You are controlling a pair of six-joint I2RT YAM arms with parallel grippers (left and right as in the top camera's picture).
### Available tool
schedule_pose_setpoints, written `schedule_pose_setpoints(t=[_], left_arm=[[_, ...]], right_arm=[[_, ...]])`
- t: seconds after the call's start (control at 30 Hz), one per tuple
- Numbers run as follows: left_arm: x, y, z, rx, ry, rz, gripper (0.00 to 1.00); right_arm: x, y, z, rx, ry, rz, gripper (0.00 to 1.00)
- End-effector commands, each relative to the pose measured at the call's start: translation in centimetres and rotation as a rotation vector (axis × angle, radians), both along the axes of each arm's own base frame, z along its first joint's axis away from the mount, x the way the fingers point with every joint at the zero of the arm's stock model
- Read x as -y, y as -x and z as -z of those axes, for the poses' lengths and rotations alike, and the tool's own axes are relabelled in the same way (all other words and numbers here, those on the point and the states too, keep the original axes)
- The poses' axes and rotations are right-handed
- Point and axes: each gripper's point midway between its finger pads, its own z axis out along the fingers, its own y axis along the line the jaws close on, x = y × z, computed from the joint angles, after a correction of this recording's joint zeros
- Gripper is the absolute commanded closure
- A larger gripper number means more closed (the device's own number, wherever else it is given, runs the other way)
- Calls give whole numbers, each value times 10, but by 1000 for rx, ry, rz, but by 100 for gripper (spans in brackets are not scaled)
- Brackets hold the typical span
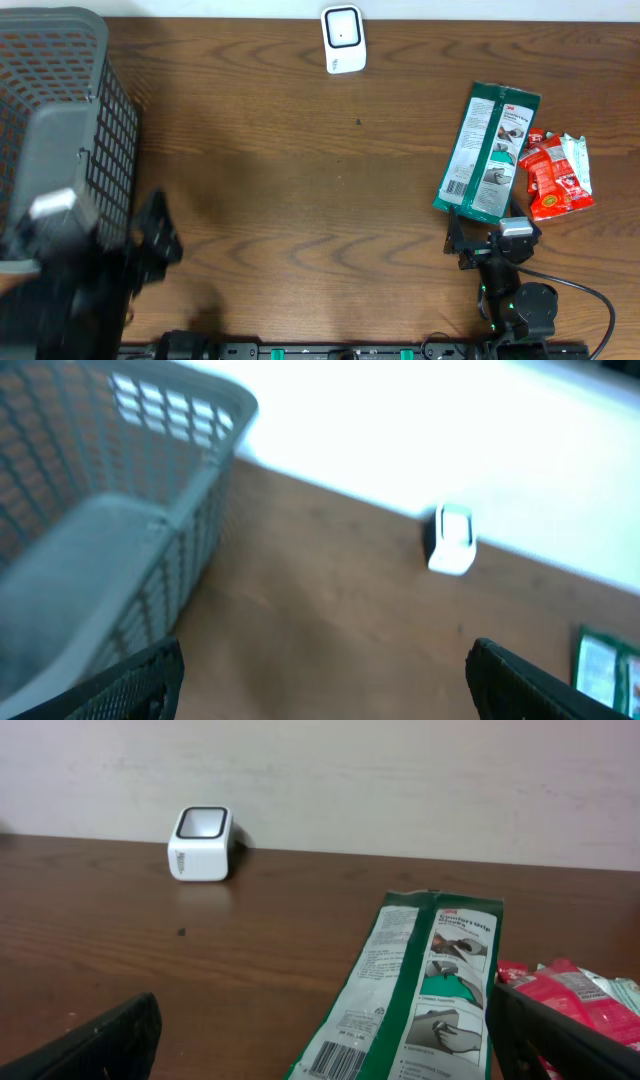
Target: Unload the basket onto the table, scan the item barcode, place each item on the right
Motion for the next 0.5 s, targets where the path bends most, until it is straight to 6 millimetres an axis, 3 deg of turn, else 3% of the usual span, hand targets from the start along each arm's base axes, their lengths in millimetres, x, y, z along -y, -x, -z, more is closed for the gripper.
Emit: schedule_pose_setpoints(t=[0.0,0.1,0.23,0.37,0.47], left_arm=[[-9,25,7,54,-35,-44,9],[-12,48,17,114,-34,-67,9],[-14,63,36,175,-21,-87,9],[-14,59,45,270,15,-96,9],[-14,43,41,390,74,-104,9]], right_arm=[[2,0,0,3,11,4,1],[2,0,0,3,11,5,1],[2,0,0,3,11,5,1],[2,0,0,3,11,5,1],[2,0,0,3,11,5,1]])
